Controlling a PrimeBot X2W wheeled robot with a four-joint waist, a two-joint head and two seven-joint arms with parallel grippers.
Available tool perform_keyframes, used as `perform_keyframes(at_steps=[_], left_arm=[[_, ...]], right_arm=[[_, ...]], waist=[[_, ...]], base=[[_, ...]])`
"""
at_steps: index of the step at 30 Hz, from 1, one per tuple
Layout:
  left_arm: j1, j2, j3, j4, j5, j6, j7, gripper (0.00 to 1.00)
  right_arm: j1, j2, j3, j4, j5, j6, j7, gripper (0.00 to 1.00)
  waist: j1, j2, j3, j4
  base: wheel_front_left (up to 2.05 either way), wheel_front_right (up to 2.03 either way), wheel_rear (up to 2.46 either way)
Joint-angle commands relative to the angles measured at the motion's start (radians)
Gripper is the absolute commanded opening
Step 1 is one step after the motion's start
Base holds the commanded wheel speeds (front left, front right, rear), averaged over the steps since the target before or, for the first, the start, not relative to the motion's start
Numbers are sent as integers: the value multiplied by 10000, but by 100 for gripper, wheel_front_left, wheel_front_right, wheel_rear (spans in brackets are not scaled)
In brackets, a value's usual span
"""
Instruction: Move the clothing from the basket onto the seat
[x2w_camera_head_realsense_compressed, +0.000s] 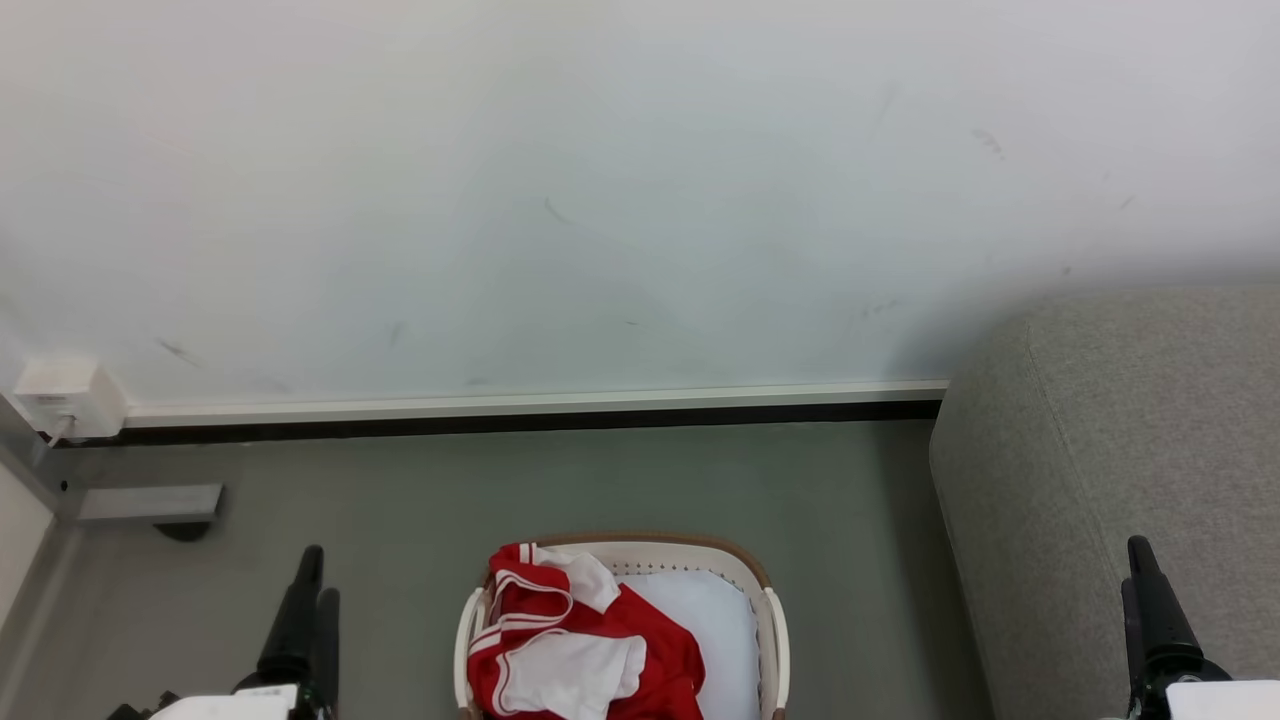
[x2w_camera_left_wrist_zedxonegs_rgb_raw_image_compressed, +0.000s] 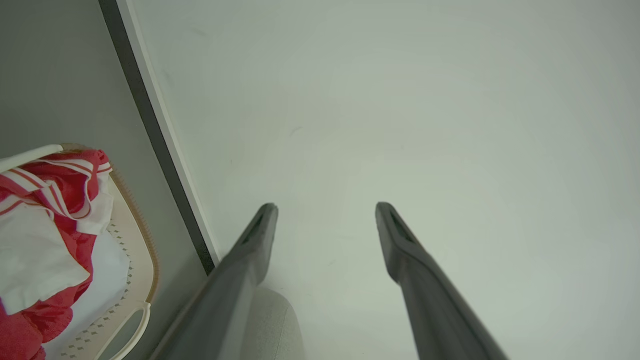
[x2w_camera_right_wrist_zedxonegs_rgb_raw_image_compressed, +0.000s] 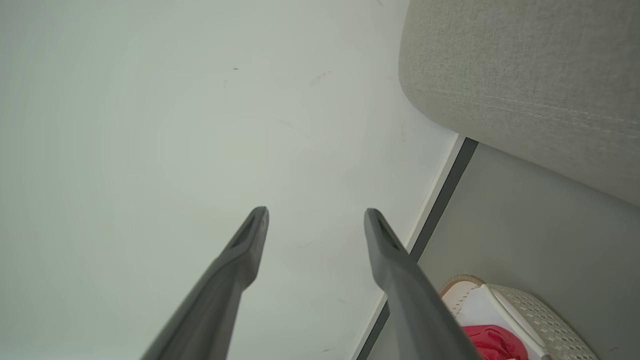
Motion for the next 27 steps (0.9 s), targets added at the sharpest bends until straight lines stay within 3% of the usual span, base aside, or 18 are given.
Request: perform_keyframes(at_steps=[1, 27], left_arm=[[-109, 66, -24, -141, 355, -36, -98, 100], [227, 130, -393, -838, 6377, -50, -1095, 100]], right_arm=[[-61, -105, 44, -216, -425, -3, -115, 100], [197, -501, 806, -877, -7096, -7, -1123, 100]], waist=[[0, -1, -3, 6], [0, -1, -34, 114]], base=[[0, 0, 0], [0, 0, 0]])
